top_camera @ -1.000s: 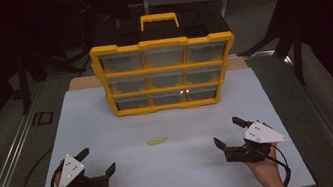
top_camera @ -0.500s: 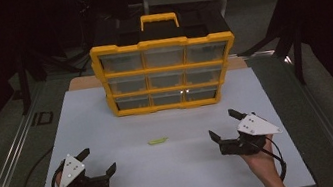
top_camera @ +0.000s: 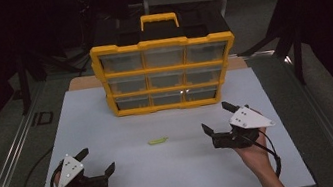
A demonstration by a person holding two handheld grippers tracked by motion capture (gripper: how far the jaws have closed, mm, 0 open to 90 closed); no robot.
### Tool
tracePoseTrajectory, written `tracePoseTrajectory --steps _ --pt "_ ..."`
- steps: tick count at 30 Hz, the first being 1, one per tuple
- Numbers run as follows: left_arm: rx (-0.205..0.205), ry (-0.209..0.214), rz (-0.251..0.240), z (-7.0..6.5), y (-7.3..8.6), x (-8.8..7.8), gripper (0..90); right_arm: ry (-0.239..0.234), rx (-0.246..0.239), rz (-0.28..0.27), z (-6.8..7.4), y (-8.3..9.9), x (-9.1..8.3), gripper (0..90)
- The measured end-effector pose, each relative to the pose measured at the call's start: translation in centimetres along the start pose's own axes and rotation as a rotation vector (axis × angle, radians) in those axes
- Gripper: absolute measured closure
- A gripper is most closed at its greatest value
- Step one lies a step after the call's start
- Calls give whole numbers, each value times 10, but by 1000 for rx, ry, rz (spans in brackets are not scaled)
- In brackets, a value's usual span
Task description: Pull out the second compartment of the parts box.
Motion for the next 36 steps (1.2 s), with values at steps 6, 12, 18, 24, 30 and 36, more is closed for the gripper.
tracePoseTrajectory --steps 6,12,18,24,30,36 --pt "-1 0 4 0 1 0 1 -8 -2 13 2 -7 7 90" --pt "2 3 12 -1 2 1 1 -6 -12 9 2 -15 11 90" --pt "4 4 16 -1 2 2 1 -4 -21 9 2 -19 15 90" --pt "2 4 19 -1 3 3 1 -3 -18 1 2 -24 21 91" --pt "4 6 26 -1 3 3 1 -5 -15 -1 1 -30 28 91" --pt "8 11 27 -2 4 4 1 -4 -20 7 -1 -31 34 92"
Point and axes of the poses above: each handheld gripper's, and its own axes: x roughly forward along the jaws, y roughly out of its underside, z roughly to its left, the point moved 5 cm from there along x, roughly forward along the jaws, and after that the axes turned 5 degrees about -x, right-handed, at the moved point
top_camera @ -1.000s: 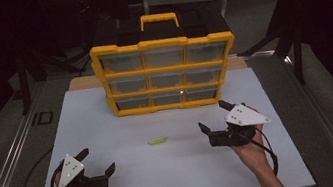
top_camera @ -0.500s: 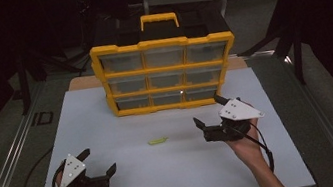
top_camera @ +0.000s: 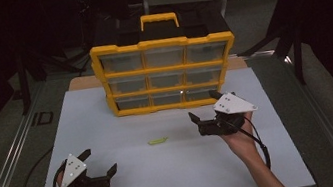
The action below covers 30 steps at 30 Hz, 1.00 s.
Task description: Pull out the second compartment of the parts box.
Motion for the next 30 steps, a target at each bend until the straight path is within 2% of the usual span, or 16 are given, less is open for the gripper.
tracePoseTrajectory --steps 7,30 --pt "-6 -1 -2 0 0 0 1 3 7 -4 -1 -6 6 92" --pt "-4 5 14 0 1 2 1 3 -32 -1 -3 -28 27 91"
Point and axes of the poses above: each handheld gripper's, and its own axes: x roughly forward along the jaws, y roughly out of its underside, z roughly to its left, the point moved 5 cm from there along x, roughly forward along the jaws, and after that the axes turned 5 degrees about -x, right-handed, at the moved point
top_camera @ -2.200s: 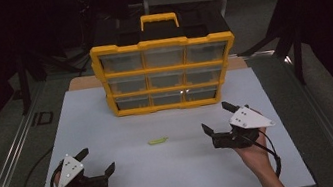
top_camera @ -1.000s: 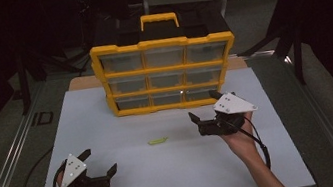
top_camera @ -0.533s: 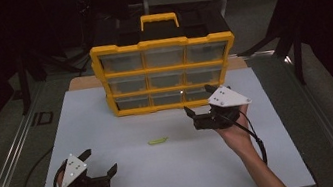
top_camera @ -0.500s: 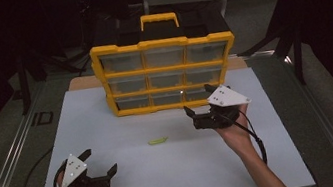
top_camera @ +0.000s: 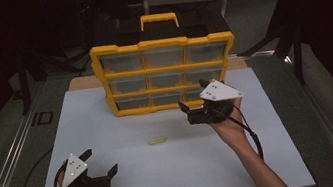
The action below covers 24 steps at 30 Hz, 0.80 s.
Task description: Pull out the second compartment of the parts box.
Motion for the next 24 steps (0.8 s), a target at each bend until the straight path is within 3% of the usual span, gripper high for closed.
tracePoseTrajectory --steps 24 --pt "2 4 13 -2 1 1 1 -7 -27 -12 -1 -18 23 90"
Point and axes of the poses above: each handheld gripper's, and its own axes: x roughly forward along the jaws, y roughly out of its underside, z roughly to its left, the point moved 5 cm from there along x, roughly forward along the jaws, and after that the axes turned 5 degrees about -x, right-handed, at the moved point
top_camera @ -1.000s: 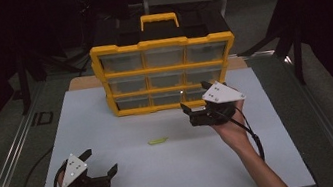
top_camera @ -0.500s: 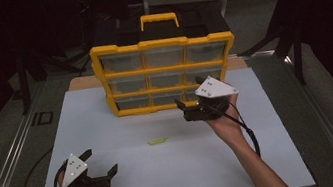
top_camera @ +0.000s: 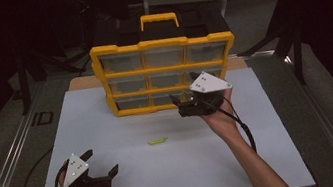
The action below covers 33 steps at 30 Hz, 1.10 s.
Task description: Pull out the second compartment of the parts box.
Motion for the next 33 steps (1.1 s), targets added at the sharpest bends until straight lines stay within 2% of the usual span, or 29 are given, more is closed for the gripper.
tracePoseTrajectory --steps 4,6,9,18,33 --pt "3 3 3 0 0 1 1 0 1 21 -2 0 8 90" --pt "3 4 3 -1 0 1 1 2 -2 22 -2 -1 11 91" --pt "3 4 2 -1 0 1 1 -19 11 19 -2 -3 15 91" --pt "4 4 1 -1 0 0 1 -14 13 19 -3 -10 21 92" --pt "-3 2 -4 0 0 -1 1 -8 -26 42 0 -22 36 93"
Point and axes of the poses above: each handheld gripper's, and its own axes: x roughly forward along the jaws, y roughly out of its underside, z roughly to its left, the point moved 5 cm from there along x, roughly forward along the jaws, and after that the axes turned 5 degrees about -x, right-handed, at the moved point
